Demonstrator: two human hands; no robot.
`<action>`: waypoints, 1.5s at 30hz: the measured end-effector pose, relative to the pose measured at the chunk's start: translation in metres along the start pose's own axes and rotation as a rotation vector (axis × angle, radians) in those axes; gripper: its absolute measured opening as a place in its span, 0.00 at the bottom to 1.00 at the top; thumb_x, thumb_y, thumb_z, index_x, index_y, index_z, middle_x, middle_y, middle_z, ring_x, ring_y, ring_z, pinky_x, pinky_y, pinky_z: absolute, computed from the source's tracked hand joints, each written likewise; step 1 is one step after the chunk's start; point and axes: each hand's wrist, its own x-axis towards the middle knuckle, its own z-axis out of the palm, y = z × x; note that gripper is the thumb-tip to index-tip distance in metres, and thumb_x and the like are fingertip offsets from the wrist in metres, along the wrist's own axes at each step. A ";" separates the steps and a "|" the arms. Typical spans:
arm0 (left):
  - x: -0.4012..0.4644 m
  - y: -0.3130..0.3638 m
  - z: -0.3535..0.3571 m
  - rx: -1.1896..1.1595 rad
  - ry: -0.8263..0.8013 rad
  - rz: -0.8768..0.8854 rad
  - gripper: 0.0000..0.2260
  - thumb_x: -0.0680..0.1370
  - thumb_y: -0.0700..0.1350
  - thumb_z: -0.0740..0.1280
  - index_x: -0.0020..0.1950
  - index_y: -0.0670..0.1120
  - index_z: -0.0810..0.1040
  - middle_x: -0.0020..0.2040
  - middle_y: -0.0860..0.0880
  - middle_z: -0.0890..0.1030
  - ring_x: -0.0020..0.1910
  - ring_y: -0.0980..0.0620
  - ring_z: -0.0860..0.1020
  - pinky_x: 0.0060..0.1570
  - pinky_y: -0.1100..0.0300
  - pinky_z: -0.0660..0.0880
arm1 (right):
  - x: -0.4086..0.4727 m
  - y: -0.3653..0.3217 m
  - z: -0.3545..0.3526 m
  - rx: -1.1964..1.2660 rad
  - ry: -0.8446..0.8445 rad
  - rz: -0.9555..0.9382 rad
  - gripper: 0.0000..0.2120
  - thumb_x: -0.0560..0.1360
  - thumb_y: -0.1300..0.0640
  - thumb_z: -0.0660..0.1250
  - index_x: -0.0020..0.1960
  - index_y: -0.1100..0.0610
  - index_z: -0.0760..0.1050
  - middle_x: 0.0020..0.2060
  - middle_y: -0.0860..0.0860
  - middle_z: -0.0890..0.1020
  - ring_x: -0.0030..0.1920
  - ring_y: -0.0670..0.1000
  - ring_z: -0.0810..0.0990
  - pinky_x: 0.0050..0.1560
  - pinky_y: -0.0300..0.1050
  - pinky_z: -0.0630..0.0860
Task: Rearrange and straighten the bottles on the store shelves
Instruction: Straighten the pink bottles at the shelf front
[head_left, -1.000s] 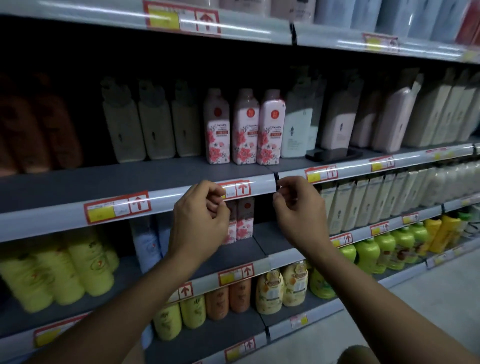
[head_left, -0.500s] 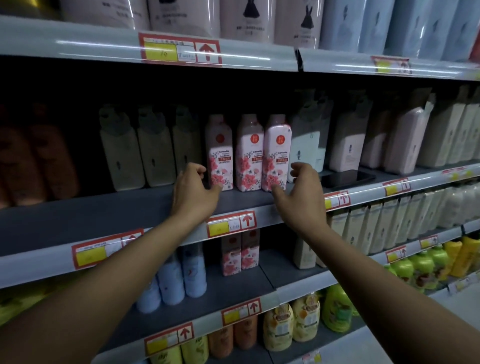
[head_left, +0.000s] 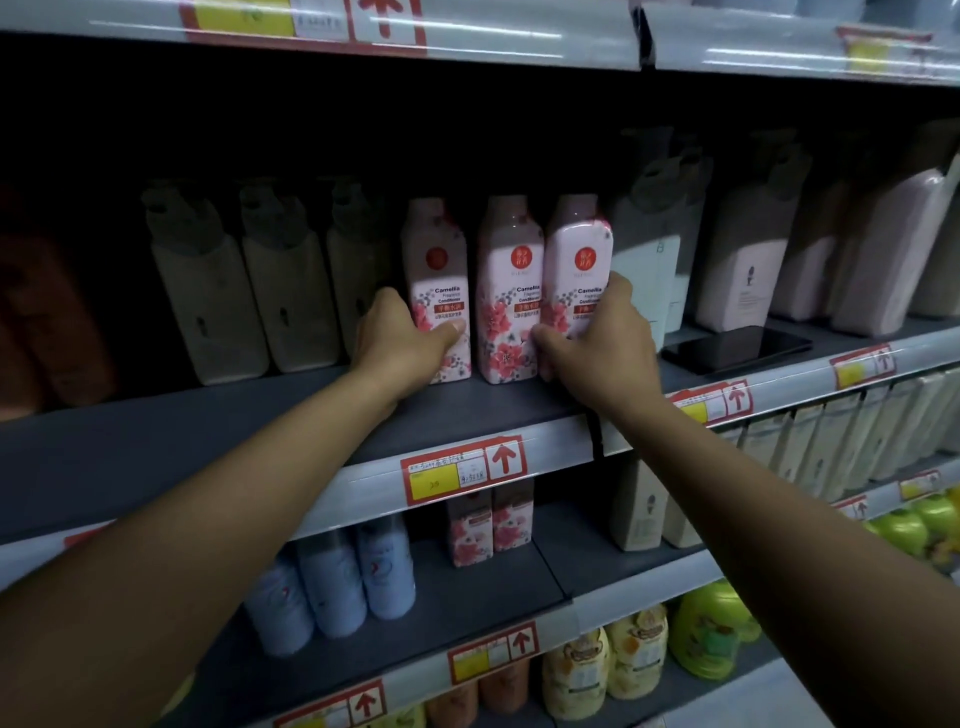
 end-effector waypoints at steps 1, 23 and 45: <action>0.001 -0.001 0.001 -0.003 0.015 0.003 0.19 0.77 0.50 0.77 0.60 0.43 0.73 0.60 0.45 0.80 0.54 0.48 0.77 0.50 0.55 0.72 | 0.001 0.000 0.001 0.001 0.003 0.003 0.31 0.72 0.46 0.78 0.66 0.56 0.66 0.59 0.53 0.81 0.58 0.58 0.81 0.54 0.56 0.80; -0.079 0.002 -0.050 -0.021 0.115 0.312 0.31 0.71 0.48 0.82 0.71 0.52 0.72 0.63 0.51 0.82 0.61 0.51 0.80 0.60 0.50 0.79 | -0.076 -0.024 -0.051 0.072 0.155 -0.118 0.27 0.73 0.44 0.76 0.65 0.49 0.68 0.51 0.45 0.79 0.51 0.52 0.81 0.50 0.55 0.82; -0.225 -0.040 -0.041 -0.035 0.011 0.324 0.34 0.69 0.51 0.83 0.72 0.56 0.74 0.62 0.56 0.81 0.60 0.55 0.80 0.58 0.57 0.79 | -0.208 0.029 -0.070 0.130 -0.011 -0.131 0.32 0.66 0.45 0.80 0.64 0.42 0.67 0.51 0.43 0.78 0.49 0.44 0.80 0.44 0.48 0.81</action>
